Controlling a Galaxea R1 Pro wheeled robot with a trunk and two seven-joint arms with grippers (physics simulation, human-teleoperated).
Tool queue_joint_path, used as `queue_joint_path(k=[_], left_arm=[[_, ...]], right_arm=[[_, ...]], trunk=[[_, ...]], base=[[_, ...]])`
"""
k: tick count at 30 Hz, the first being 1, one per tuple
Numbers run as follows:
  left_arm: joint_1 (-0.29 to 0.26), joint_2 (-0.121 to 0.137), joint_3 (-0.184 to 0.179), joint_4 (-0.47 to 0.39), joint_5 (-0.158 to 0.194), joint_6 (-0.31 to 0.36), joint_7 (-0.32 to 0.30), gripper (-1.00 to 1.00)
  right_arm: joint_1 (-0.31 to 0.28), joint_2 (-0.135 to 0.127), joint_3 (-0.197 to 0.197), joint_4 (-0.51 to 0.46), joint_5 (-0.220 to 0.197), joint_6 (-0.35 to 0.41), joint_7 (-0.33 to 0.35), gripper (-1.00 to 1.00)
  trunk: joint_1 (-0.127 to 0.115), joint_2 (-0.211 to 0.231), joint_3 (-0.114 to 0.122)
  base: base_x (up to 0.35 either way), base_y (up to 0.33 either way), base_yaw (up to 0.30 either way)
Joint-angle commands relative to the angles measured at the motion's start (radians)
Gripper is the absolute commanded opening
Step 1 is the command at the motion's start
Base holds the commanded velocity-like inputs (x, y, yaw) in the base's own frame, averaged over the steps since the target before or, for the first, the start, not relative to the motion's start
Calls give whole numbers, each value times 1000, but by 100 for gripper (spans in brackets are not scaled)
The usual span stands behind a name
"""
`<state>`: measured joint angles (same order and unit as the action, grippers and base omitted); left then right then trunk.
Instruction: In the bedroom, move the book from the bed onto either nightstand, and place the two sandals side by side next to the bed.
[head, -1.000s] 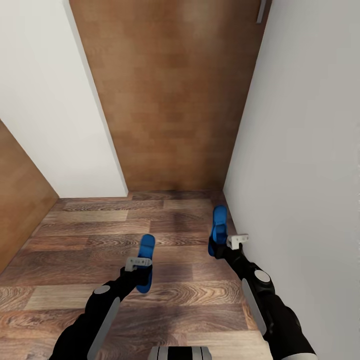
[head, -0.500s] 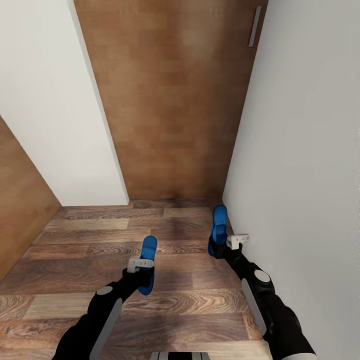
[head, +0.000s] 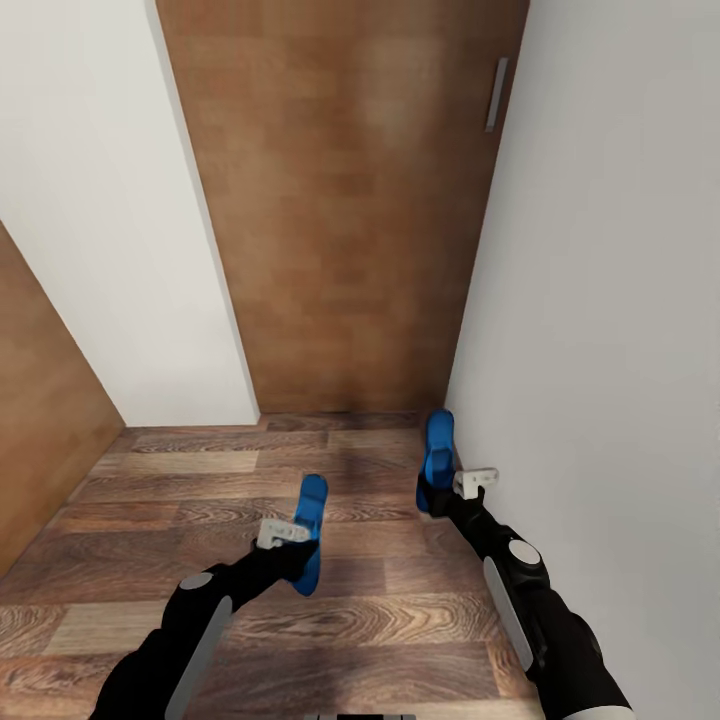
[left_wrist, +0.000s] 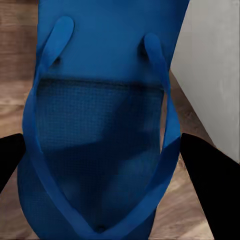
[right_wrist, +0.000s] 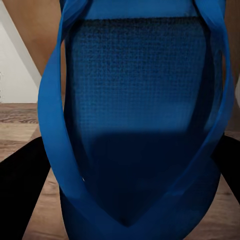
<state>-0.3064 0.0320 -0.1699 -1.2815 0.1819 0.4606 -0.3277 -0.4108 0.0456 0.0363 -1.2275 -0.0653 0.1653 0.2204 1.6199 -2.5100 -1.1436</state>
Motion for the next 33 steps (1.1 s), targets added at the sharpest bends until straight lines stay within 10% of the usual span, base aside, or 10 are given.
queue_joint_path(k=[1, 7, 33], left_arm=[[-1, 8, 10, -1, 4, 6, -45, -100], [-1, 17, 71, -2, 1, 4, -120, -100], [-1, 18, 82, -6, 3, 5, -129, -100]], right_arm=[[0, 0, -1, -1, -7, 6, 4, -100], [0, 0, -1, -1, -7, 6, 4, -100], [0, 0, 0, 1, -9, 10, 12, -100]], trunk=[[-1, 0, 3], [-3, 1, 26], [-15, 7, 127]], base=[[0, 0, 0], [0, 0, 0], [0, 0, 0]])
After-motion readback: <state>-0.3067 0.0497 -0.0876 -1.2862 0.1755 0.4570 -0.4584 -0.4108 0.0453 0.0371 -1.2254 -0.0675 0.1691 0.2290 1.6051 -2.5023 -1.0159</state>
